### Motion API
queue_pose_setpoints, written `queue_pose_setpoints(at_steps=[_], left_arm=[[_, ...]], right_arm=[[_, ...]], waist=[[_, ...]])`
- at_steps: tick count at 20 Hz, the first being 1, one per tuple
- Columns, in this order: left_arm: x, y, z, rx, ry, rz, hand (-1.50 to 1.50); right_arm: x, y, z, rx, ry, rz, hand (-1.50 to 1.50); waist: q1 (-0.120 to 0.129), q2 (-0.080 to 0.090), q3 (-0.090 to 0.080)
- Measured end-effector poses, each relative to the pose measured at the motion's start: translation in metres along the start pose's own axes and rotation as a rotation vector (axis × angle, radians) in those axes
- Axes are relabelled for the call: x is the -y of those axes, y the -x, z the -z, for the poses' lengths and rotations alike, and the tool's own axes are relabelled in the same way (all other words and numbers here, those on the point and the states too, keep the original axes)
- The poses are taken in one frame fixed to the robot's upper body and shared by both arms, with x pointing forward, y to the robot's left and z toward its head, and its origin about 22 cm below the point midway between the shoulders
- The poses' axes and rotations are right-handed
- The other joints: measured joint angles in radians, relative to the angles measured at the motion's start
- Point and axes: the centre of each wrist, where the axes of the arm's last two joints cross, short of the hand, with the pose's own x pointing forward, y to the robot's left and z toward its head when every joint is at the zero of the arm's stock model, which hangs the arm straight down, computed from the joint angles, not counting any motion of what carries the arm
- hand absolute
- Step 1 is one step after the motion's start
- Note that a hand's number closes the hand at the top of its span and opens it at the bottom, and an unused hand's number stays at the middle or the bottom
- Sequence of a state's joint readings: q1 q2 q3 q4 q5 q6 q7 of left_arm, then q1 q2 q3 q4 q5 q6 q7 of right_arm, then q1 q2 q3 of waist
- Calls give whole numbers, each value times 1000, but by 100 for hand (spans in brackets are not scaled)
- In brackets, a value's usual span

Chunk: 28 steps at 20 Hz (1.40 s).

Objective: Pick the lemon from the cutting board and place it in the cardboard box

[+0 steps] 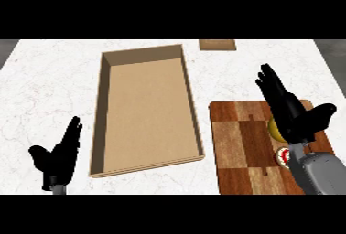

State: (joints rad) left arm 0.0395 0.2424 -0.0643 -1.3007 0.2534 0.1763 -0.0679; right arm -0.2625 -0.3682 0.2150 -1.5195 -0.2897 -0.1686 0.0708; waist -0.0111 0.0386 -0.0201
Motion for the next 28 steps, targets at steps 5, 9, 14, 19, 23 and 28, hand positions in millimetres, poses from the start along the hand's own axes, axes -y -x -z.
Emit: queue_pose_setpoints(at_steps=[5,9,14,19,23,28], left_arm=[[-52,-13,-36,-46,-45,273,0],[-39,-41,-20,94,-18,304,0],[-14,-60,-8,159,19,317,0],[1,-60,-1,170,29,326,0],[2,-65,1,173,30,333,0],[5,-71,2,174,25,337,0]], right_arm=[[28,-22,15,154,56,19,-150],[75,-19,14,137,248,-223,-150],[90,21,6,167,489,-151,-150],[124,34,-10,148,441,-295,-150],[151,16,-18,42,329,-521,-150],[169,-15,-21,-161,117,-740,-150]], waist=[[16,-34,43],[-5,-31,25],[4,-33,23],[8,-36,21],[10,-39,19],[8,-41,17]])
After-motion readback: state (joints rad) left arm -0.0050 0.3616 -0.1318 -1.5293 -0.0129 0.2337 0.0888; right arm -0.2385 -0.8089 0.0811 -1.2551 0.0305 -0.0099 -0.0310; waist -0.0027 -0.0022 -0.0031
